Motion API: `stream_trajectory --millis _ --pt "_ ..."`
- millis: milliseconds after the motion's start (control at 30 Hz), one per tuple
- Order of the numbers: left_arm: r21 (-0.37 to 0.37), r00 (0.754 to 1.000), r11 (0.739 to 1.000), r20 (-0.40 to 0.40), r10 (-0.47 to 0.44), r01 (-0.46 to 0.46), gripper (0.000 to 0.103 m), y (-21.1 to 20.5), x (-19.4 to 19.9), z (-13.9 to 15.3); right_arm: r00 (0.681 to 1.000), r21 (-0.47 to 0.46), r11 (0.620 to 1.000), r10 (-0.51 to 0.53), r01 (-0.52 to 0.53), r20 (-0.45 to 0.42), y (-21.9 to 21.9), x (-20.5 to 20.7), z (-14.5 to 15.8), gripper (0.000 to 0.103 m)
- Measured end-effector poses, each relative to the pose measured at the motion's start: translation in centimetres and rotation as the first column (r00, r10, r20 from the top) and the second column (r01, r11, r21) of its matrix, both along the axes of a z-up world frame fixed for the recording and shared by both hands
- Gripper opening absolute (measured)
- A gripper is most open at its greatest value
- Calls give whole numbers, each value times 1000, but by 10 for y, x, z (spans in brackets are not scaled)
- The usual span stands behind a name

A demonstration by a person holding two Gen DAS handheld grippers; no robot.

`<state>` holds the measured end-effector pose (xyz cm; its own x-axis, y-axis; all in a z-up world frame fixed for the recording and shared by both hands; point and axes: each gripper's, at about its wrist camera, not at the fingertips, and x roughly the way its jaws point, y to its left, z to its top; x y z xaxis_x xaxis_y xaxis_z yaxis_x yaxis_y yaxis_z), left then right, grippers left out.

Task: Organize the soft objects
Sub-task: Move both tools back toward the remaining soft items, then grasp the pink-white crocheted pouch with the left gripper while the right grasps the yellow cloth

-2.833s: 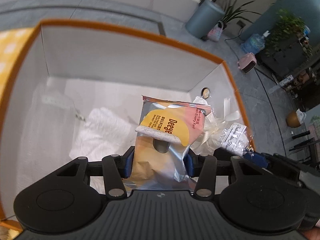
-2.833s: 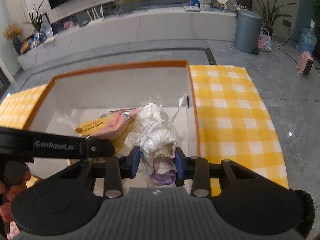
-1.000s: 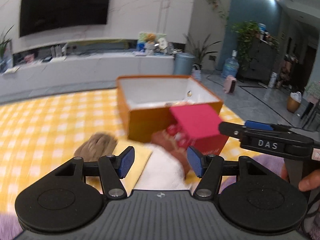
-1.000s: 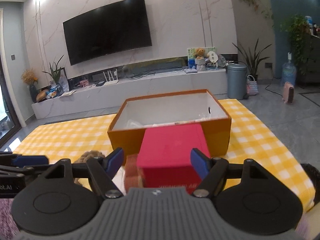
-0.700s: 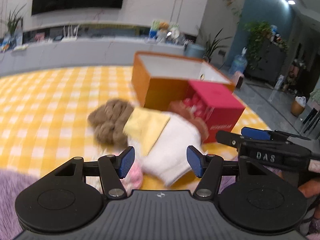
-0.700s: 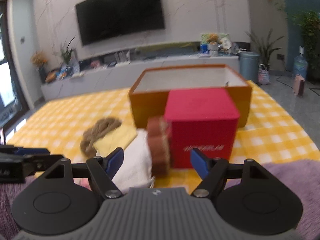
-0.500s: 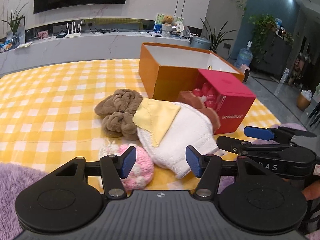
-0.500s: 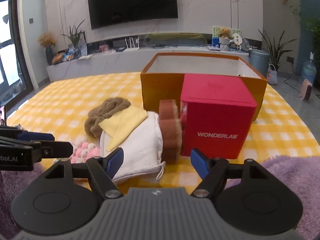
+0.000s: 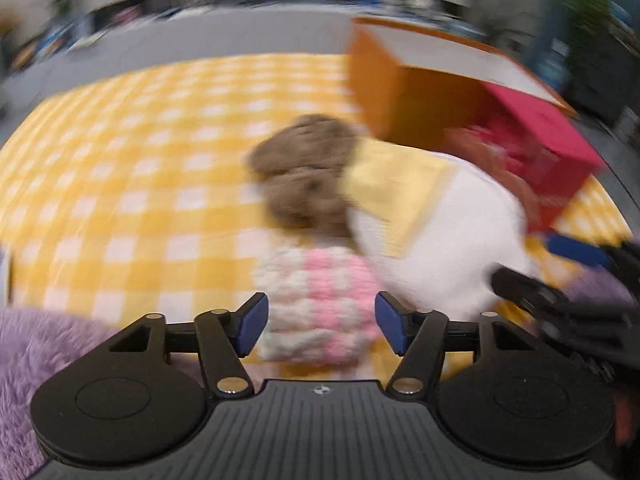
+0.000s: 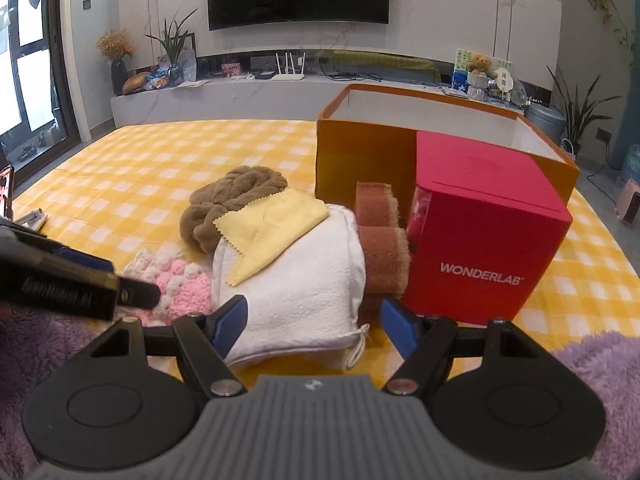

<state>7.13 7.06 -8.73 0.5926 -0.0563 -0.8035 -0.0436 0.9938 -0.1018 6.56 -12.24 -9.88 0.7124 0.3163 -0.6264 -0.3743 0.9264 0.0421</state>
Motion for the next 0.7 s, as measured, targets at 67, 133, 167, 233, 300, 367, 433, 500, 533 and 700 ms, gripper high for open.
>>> stream_trajectory --millis 67,133,167,233,300,367,433,500,533,700 --pt "-29 999 999 -18 35 -36 77 7 4 -4 1000 9 1000 -1 1 -14 0 4 -3 73" --pt "-9 999 1000 -35 29 -29 83 4 7 -9 999 9 1000 -10 10 -32 0 7 -7 73" --pt "-2 999 1000 -47 24 -24 84 2 9 -11 999 8 1000 -14 15 -40 -1 10 -10 73" --pt "-12 996 1000 -81 23 -24 85 3 15 -16 998 10 1000 -27 27 -57 -2 14 -14 73" --pt "-54 994 997 -97 41 -47 87 10 20 -20 996 17 999 -36 37 -76 -3 18 -19 73" --pt "-64 993 996 -111 47 -54 89 12 24 -23 995 25 999 -39 41 -91 -4 20 -21 73" --pt "-55 992 998 -119 34 -40 92 9 25 -26 995 29 999 -36 39 -98 -4 22 -23 73" --pt "-57 991 998 -136 10 -18 92 5 28 -29 994 31 999 -32 36 -102 -3 23 -24 73" --pt "-57 990 998 -141 6 -14 91 4 29 -29 994 31 999 -30 34 -104 -3 23 -25 73" --pt "-52 994 999 -105 -14 8 75 1 23 -28 995 34 999 -26 29 -100 -3 22 -25 73"
